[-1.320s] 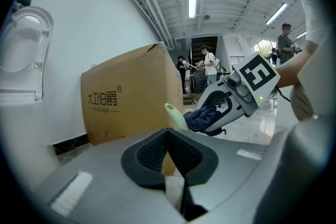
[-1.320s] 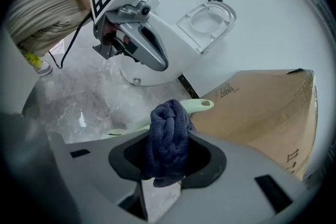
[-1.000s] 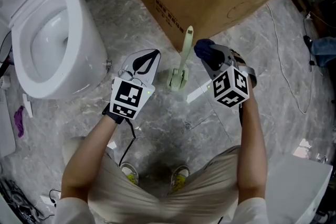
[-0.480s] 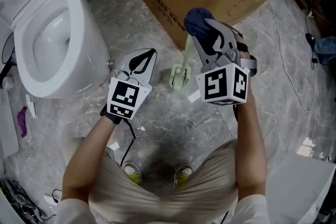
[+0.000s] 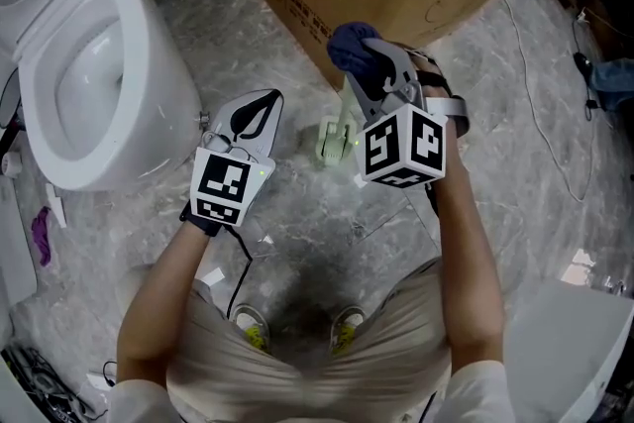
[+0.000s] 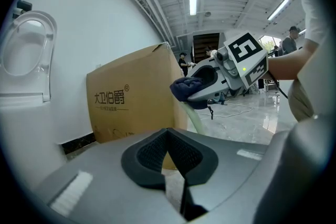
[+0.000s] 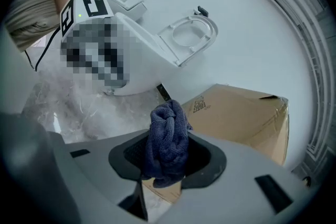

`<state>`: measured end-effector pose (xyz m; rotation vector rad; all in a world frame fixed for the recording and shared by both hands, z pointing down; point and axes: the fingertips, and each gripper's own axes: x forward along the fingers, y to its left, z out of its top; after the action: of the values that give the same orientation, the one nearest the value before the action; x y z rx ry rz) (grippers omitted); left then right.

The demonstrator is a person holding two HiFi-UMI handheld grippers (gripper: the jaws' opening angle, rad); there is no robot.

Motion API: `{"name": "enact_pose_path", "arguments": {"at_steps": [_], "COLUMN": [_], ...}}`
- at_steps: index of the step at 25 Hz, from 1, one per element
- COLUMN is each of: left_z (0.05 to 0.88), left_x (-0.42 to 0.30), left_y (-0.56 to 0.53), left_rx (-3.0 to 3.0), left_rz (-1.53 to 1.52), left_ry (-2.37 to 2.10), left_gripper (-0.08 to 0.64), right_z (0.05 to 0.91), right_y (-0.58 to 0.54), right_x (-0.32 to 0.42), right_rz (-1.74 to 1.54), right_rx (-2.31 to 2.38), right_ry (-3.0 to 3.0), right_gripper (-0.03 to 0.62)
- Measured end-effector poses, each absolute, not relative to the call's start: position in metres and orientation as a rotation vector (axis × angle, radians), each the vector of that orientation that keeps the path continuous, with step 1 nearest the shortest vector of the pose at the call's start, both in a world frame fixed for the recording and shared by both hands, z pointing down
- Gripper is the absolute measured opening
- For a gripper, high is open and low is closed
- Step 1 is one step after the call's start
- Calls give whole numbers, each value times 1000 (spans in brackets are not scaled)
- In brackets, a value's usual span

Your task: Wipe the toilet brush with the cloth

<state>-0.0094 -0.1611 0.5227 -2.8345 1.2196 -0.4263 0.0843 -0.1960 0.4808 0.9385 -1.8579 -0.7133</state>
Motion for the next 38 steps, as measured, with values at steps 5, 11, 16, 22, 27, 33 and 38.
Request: {"name": "enact_pose_path", "arguments": {"at_steps": [5,11,16,22,27,33,38], "left_z": [524,524,521,523,521,523,521], "left_x": [-8,-4,4,4,2,3,6], "left_y": [-163,-165,-165,-164,-165,-166,-168], "left_rx": [-2840,-2852,-2858,-2856,-2854,-2859,-2866], "left_rz": [-422,-410,-395,-401,-396,-397,-383], "left_ry": [1215,1207,1195,1194,1200,1203,1197], "left_gripper": [0,0,0,0,0,0,0], "right_z": [499,504,506,526,529,548,560], "right_y": [-193,-187,-181,-167,-167,-160,-151], "right_x": [88,96,96,88,87,89,91], "right_rz": [-731,-725,-717,-673,-640,-587,-558], "right_rx": [869,853,856,793,783,719,675], "right_ry": [-1758,-1719,-1742,-1771,-1789,-1782,-1780], "right_gripper": [144,144,143,140,141,141,141]}}
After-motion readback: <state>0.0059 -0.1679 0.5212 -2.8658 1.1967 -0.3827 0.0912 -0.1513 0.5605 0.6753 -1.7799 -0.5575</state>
